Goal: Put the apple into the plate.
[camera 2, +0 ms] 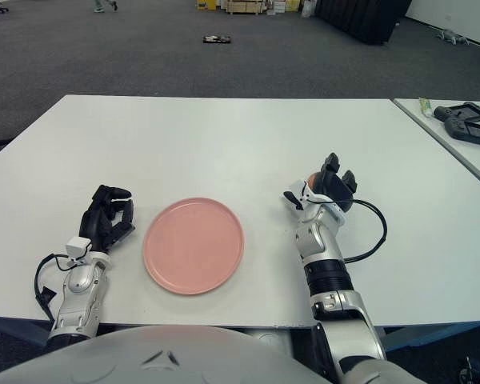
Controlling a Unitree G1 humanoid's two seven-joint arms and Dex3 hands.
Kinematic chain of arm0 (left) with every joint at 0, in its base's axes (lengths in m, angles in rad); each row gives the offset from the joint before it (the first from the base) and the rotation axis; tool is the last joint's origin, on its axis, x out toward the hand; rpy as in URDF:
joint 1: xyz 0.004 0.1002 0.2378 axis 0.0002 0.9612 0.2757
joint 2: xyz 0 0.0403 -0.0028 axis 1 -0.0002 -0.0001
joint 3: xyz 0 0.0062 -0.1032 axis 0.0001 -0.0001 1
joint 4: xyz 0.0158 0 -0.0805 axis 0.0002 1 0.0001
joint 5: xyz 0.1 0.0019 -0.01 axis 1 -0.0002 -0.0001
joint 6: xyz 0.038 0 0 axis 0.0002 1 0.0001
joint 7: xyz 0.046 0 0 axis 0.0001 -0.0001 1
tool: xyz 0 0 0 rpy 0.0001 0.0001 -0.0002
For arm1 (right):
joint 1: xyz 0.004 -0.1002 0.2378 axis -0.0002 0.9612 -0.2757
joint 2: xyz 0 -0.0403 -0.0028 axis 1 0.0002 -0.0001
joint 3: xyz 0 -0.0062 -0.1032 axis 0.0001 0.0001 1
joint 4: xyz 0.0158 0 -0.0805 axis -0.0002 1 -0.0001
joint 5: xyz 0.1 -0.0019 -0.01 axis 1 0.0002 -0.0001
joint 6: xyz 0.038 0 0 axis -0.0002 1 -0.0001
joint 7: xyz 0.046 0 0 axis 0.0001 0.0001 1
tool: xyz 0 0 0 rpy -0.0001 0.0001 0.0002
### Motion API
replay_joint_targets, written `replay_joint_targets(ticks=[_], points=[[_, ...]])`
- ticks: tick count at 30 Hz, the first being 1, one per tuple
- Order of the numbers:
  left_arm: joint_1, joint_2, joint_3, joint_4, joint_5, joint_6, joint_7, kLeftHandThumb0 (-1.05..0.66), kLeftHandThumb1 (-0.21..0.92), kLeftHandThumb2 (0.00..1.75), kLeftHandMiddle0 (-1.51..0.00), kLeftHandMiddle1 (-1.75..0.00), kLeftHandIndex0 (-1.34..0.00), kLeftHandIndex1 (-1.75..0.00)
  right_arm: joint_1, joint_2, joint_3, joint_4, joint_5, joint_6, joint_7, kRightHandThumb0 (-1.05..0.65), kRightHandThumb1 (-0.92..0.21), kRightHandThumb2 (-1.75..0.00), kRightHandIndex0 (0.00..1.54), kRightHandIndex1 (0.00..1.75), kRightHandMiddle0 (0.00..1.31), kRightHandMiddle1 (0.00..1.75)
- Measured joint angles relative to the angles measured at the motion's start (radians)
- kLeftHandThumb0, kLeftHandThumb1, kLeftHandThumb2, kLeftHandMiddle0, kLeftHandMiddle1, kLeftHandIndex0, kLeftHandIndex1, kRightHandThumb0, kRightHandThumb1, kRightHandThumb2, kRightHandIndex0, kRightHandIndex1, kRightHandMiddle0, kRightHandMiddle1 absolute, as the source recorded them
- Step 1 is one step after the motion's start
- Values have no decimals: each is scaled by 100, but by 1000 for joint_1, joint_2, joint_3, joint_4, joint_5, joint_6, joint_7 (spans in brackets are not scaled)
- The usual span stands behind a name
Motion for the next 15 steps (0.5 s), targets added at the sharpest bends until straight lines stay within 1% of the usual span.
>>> replay_joint_targets(ticks=[8,12,15], points=[[10,1,1,-6,0,0,0,-37,76,75,-50,-175,-29,-175,-92,-57,-40,197,70,-69,-69,-95,-56,-51,0,0,0,0],[13,2,2,-7,0,0,2,-37,76,75,-49,-175,-29,-175,-121,-62,-65,276,110,-82,-124,-95,-61,-49,0,0,0,0],[15,4,3,-8,0,0,2,-37,76,75,-50,-175,-29,-175,-136,-61,-80,323,134,-83,-172,-94,-63,-48,0,0,0,0]])
